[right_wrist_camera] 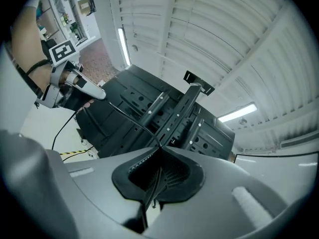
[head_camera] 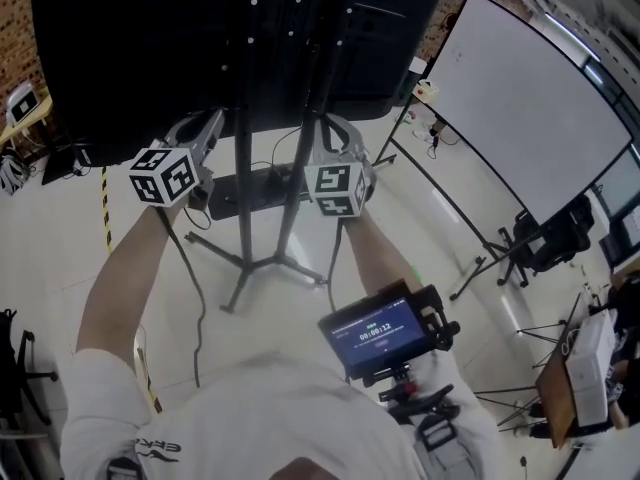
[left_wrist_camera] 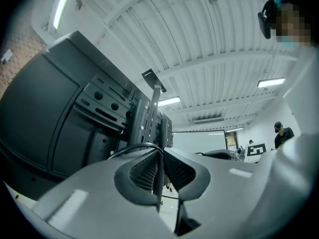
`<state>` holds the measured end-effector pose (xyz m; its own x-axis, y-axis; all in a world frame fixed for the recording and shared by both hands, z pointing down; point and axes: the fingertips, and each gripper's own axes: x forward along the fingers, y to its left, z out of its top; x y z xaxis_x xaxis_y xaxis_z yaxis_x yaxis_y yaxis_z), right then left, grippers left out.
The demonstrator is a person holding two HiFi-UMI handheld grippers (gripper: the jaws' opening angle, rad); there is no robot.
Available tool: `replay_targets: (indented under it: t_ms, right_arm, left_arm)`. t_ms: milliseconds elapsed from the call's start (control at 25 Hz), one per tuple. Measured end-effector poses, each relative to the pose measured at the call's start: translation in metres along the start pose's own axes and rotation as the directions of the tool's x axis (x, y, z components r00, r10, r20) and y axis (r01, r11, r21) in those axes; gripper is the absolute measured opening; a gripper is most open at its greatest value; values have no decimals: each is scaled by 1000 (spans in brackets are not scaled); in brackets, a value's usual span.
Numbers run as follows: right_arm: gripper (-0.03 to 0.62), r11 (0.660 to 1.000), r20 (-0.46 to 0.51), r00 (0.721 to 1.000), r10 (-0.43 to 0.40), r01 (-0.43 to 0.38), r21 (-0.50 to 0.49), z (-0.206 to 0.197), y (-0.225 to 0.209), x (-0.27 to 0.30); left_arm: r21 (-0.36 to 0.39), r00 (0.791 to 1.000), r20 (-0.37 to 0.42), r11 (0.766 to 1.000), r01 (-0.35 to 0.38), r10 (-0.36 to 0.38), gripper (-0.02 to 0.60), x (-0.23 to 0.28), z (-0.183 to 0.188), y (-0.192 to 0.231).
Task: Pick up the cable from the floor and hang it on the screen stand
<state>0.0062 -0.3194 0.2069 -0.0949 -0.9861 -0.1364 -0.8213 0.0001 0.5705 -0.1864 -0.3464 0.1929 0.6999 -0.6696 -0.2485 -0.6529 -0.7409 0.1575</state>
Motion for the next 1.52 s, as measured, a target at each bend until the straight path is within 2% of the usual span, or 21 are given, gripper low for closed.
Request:
replay_targets:
  t_ms: [360, 520, 760, 920, 1080, 1280, 1520]
  right_arm:
    - [25, 996, 48, 998, -35, 39, -86, 34, -17, 4]
    - [25, 995, 70, 996, -45, 51, -80, 38, -27, 9]
    - [25, 997, 122, 991, -50, 57, -56, 24, -53, 33]
    - [25, 998, 183, 983, -27, 37, -55, 18, -77, 61]
    - [25, 997, 248, 969, -2, 21, -74, 18, -108, 92]
    - [25, 996, 339, 940, 33, -4, -86, 31, -139, 122]
    - [25, 994, 419, 903, 94, -60, -94, 42, -149, 150]
  left_arm:
    - [20, 997, 71, 1000, 21, -22, 35, 2, 42, -7]
    - [45, 996, 81, 999, 28, -31, 35, 11, 54, -11]
    - [102, 996, 89, 995, 11, -20, 36, 45, 55, -16]
    - [153, 992, 127, 988, -30, 10, 37, 75, 63, -19]
    - [173, 984, 167, 981, -88, 59, 37, 104, 68, -22]
    - [221, 970, 216, 963, -156, 107, 38, 132, 90, -27]
    - [241, 948, 265, 940, -243, 177, 44, 146, 108, -22]
